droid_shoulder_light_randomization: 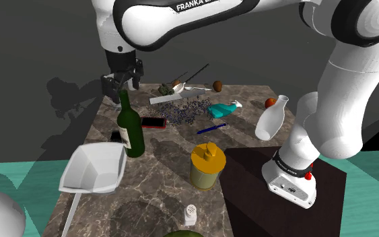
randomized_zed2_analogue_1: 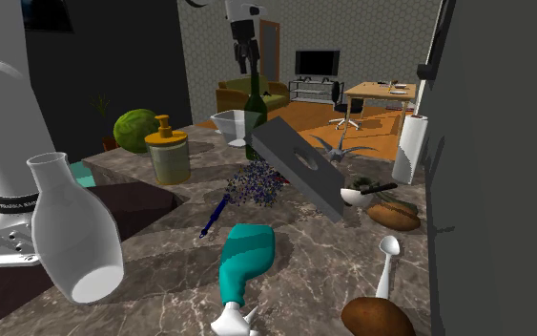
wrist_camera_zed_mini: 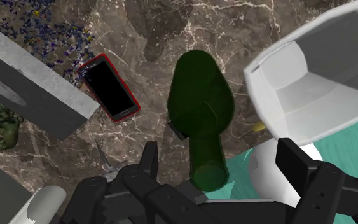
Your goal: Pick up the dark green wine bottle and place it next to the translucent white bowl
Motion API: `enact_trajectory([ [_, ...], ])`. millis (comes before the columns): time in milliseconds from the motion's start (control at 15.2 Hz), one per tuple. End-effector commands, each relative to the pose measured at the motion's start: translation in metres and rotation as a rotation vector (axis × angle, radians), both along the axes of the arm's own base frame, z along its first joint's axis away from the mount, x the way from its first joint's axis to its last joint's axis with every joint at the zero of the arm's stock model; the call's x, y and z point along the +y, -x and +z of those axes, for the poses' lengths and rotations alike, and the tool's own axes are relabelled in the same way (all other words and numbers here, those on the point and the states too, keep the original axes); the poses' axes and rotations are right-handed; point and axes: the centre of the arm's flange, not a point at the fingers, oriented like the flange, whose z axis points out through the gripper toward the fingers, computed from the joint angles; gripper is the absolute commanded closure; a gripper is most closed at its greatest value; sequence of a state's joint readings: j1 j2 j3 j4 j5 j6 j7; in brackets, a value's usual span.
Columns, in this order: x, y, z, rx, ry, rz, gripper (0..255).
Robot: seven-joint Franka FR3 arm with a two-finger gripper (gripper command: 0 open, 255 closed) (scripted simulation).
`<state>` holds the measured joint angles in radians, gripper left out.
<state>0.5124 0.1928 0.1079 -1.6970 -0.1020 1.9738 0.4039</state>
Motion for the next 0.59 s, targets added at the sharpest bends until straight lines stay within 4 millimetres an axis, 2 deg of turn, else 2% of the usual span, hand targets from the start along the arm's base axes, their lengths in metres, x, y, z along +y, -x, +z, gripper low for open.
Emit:
enact_trajectory([
  [0, 0.0, 0.003, 0.022, 0.001, 0.001, 0.0, 0],
  [66, 0.0, 0.004, 0.032, 0.001, 0.001, 0.0, 0],
  [528, 0.0, 0.004, 0.032, 0.001, 0.001, 0.0, 0],
])
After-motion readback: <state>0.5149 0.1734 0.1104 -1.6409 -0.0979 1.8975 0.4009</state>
